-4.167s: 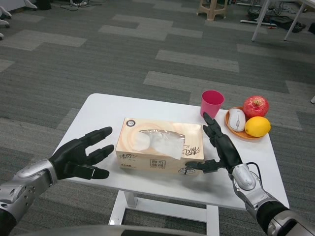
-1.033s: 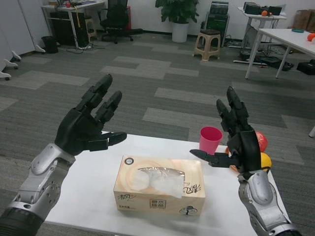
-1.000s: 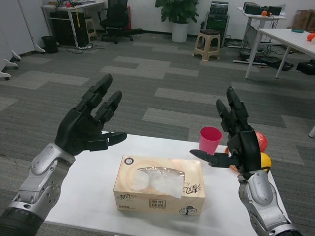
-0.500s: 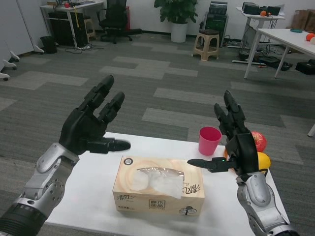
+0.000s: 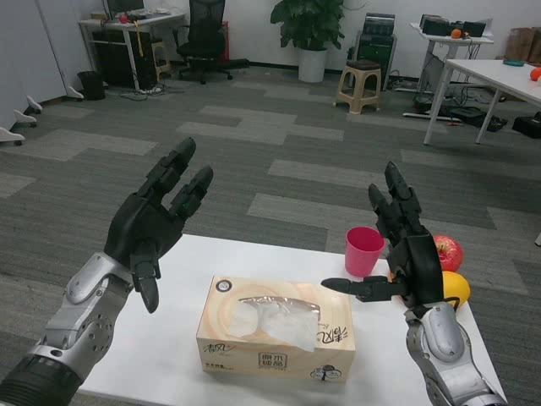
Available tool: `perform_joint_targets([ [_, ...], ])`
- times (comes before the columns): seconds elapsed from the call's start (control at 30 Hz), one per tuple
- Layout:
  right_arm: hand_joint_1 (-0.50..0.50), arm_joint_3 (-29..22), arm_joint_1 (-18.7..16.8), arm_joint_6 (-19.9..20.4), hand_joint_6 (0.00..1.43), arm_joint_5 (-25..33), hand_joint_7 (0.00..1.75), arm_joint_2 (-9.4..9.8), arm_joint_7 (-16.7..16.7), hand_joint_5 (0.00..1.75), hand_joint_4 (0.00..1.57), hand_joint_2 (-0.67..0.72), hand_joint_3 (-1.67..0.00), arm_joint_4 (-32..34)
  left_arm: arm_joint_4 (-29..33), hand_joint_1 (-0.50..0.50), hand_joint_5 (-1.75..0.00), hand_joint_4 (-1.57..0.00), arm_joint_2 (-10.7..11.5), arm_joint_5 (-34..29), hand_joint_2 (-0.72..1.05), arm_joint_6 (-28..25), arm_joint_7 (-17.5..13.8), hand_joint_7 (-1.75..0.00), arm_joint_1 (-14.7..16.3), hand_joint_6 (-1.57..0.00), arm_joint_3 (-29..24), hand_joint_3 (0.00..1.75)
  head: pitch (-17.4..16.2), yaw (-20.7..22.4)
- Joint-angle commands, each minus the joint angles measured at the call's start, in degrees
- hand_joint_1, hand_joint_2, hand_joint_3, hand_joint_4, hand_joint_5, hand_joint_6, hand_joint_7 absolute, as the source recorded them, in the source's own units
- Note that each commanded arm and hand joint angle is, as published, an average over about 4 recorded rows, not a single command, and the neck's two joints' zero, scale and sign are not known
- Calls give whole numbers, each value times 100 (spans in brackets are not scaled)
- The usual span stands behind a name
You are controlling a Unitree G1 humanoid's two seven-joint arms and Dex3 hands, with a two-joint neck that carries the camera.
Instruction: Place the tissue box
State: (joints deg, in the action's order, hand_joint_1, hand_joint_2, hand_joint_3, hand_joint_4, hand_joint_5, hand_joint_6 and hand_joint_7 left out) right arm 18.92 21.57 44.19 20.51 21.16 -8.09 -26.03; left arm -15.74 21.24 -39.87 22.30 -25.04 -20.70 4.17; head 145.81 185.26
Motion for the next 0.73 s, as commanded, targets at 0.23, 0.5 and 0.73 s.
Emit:
perform_joint_targets([
  [0.23,-25,-27,7,20,0,32,0,350,-125,0,0,-10,-24,205,-26,50,0,0,-191,230,-64,55,89,0,-132,0,97,0,16,-156],
  [0.5,-25,-62,-98,20,0,41,0,420,-153,0,0,-10,-24,287,5,50,0,0,-245,335,-64,84,98,0,-125,0,117,0,-25,-240],
  [0.73,-25,-55,-215,11,0,41,0,404,-167,0,0,-8,-24,452,141,50,0,0,-325,410,-64,79,142,0,-72,0,49,0,109,-238],
])
